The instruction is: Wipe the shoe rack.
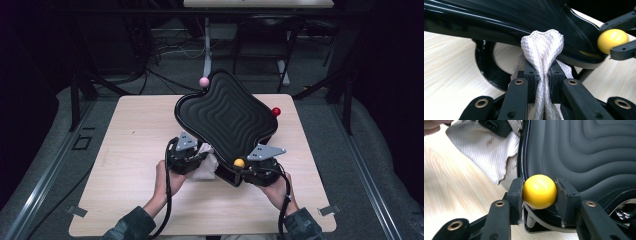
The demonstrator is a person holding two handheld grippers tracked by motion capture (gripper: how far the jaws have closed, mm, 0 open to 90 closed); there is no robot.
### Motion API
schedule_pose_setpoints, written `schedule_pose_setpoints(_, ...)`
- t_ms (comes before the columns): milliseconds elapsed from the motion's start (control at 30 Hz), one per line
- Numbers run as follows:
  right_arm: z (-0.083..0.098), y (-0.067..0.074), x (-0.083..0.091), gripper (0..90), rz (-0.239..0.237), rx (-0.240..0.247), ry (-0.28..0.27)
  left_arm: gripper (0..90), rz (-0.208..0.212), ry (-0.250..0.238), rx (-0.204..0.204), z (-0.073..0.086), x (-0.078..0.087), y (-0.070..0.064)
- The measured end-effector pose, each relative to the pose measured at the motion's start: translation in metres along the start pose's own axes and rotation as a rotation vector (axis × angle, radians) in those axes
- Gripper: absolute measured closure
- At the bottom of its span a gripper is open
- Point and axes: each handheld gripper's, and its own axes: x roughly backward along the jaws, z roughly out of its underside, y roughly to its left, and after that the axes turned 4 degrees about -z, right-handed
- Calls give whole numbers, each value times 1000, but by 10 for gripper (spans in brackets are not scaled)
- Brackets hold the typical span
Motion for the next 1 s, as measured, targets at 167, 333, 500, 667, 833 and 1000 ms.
schedule_pose_setpoints(167,0,0,0,599,0,0,0,807,-21,-3,6,-2,4,9)
schedule_pose_setpoints(333,0,0,0,599,0,0,0,804,-57,-11,17,-7,15,26)
schedule_pose_setpoints(500,0,0,0,599,-1,0,1,802,-77,-2,14,-9,21,35)
schedule_pose_setpoints(667,0,0,0,600,1,-1,1,802,-108,-14,24,-13,29,46)
schedule_pose_setpoints(833,0,0,0,599,1,2,2,802,-137,-22,20,-19,36,56)
schedule_pose_setpoints(1000,0,0,0,599,2,3,1,801,-166,-22,12,-26,41,64)
